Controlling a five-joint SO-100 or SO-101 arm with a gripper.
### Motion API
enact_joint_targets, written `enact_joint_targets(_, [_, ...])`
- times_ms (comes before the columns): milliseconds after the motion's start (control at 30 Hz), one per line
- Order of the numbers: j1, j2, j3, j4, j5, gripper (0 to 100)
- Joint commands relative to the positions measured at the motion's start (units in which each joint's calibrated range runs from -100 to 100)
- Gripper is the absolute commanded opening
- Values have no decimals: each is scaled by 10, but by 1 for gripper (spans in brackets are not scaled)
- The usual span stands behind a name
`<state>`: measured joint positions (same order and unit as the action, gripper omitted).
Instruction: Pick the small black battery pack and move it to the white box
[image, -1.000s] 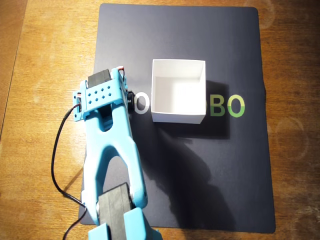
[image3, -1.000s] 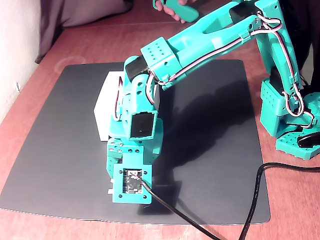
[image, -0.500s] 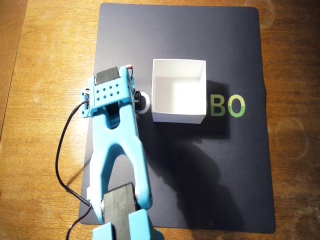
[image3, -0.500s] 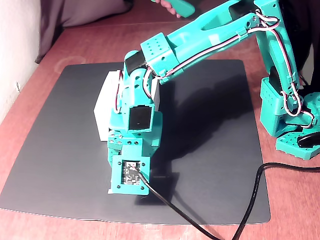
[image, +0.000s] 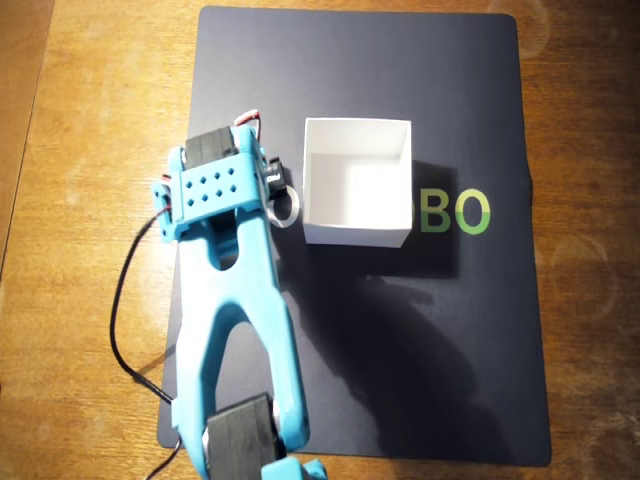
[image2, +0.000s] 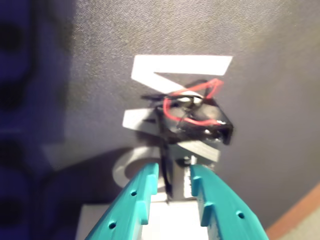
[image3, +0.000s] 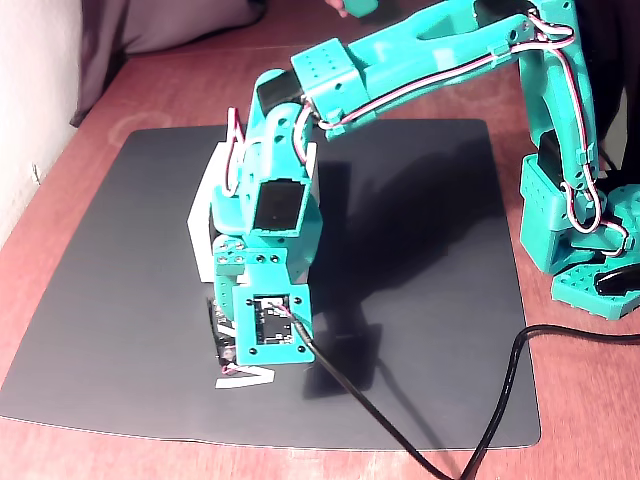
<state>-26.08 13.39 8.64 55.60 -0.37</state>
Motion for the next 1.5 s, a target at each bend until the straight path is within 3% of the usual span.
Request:
enact_joint_targets(0, [-14, -48, -13, -15, 8, 6])
enact_joint_targets(167, [2, -49, -2, -10, 8, 6])
enact_joint_targets(400, [36, -41, -8, -29, 5, 20])
enact_joint_targets(1467, [37, 80, -1, -21, 31, 19])
